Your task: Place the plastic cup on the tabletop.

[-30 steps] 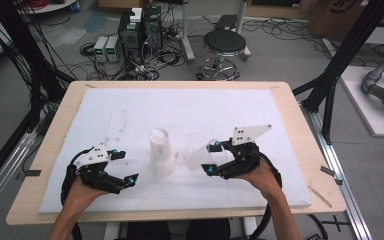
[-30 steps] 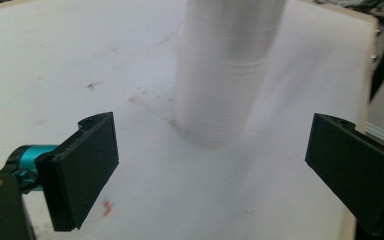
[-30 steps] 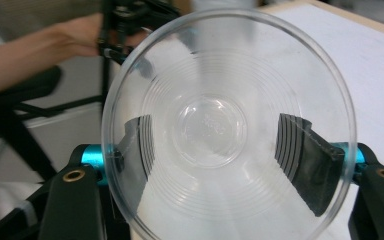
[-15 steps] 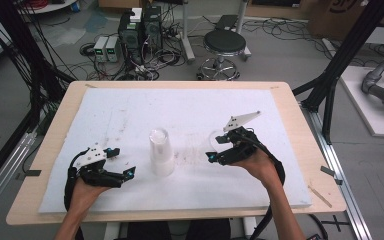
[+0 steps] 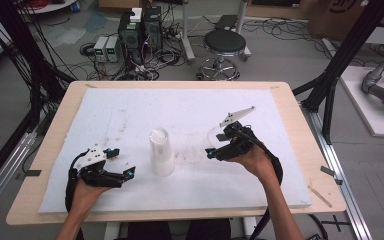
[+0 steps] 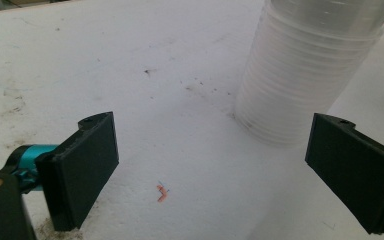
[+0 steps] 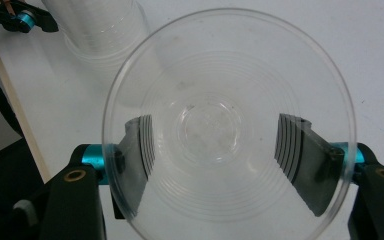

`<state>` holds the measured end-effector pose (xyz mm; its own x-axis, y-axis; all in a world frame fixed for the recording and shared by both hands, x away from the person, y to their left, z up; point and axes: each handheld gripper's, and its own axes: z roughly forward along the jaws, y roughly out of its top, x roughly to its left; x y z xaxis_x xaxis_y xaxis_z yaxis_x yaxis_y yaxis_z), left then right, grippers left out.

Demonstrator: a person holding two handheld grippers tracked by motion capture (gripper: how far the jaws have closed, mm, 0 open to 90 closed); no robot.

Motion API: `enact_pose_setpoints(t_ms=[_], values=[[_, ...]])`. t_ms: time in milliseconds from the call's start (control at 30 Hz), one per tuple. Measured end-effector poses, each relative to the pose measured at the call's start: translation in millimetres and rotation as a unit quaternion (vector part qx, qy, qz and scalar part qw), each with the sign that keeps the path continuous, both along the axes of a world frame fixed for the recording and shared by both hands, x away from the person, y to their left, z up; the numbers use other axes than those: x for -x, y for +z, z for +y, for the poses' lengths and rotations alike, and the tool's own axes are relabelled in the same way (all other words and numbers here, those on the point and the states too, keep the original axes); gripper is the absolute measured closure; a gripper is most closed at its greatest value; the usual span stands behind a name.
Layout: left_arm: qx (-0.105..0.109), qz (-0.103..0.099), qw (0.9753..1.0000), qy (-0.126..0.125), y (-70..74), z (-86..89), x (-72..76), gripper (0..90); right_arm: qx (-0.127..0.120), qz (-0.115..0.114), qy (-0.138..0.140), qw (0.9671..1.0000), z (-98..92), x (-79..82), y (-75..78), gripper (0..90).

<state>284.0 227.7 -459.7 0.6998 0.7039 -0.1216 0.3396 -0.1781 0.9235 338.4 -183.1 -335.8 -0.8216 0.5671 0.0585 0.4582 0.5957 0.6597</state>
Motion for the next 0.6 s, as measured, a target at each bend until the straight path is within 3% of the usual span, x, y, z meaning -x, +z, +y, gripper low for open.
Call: enact_pose_setpoints(t_ms=[600], values=[[0.003,-0.008,0.9999,0.007,-6.2,2.5,1.4,6.8,0.011,0.007,-0.008,0.9999,0.0,-5.4,-7.9,31.9]])
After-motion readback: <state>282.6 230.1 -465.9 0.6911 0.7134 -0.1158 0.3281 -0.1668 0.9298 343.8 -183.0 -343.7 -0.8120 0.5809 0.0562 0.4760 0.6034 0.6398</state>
